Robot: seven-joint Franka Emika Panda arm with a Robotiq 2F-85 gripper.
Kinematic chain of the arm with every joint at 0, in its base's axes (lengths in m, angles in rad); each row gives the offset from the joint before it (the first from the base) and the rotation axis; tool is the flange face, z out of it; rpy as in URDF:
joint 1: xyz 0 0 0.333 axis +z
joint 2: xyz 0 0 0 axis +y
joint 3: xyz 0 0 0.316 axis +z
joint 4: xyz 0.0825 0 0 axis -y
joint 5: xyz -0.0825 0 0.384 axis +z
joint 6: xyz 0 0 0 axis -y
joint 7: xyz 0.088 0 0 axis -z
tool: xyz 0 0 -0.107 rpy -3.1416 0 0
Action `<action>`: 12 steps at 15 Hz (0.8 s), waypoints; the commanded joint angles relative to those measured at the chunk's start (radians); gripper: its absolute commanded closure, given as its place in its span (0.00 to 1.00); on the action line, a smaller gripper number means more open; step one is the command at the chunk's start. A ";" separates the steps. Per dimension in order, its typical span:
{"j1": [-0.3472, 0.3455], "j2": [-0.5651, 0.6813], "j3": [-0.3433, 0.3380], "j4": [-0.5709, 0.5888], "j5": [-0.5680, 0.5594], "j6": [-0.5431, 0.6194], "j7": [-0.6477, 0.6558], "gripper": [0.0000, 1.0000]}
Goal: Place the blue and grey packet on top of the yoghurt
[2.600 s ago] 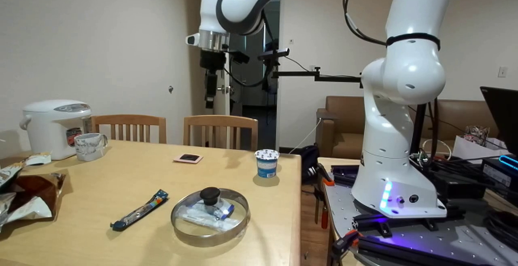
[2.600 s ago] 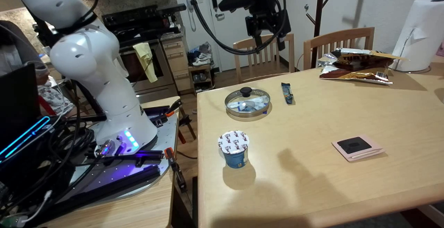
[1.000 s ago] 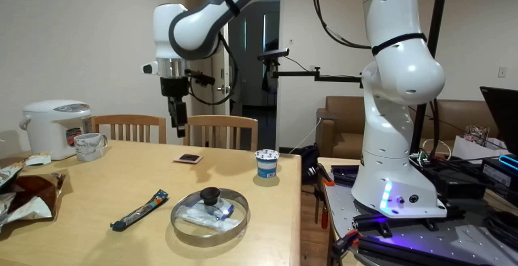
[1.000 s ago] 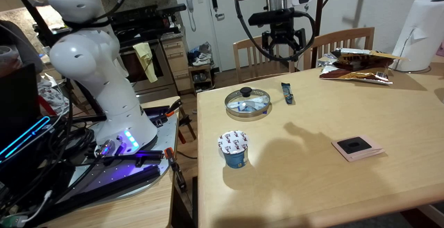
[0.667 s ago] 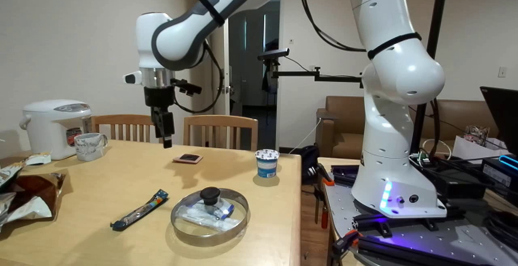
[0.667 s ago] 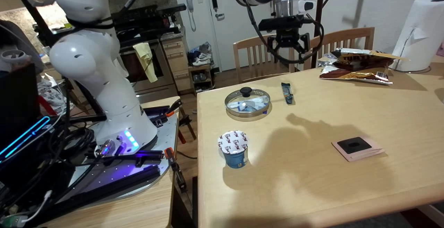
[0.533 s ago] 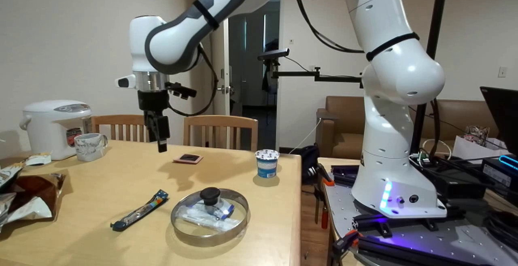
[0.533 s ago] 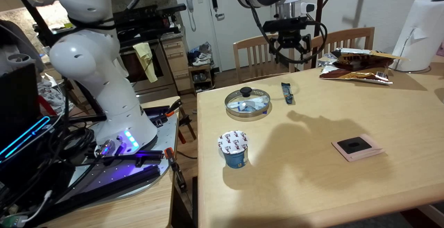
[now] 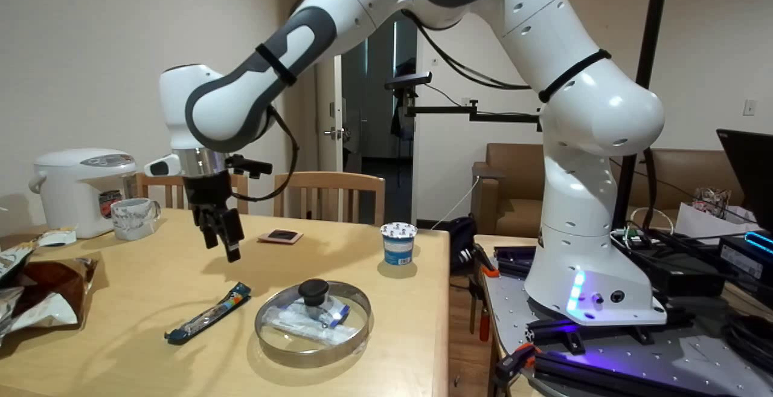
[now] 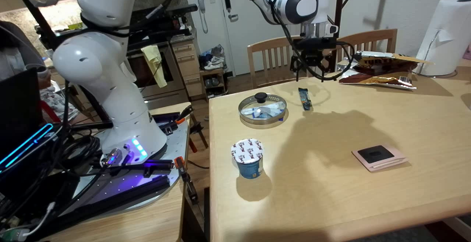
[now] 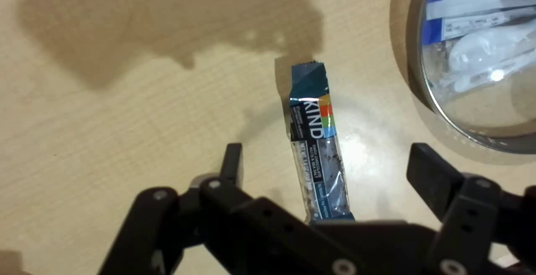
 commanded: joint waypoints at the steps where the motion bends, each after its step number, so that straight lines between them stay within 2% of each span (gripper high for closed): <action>1: 0.005 0.106 0.024 0.124 -0.039 -0.079 -0.063 0.00; 5: 0.022 0.171 0.036 0.193 -0.058 -0.095 -0.086 0.00; 12: 0.002 0.207 0.056 0.198 -0.039 -0.045 -0.146 0.00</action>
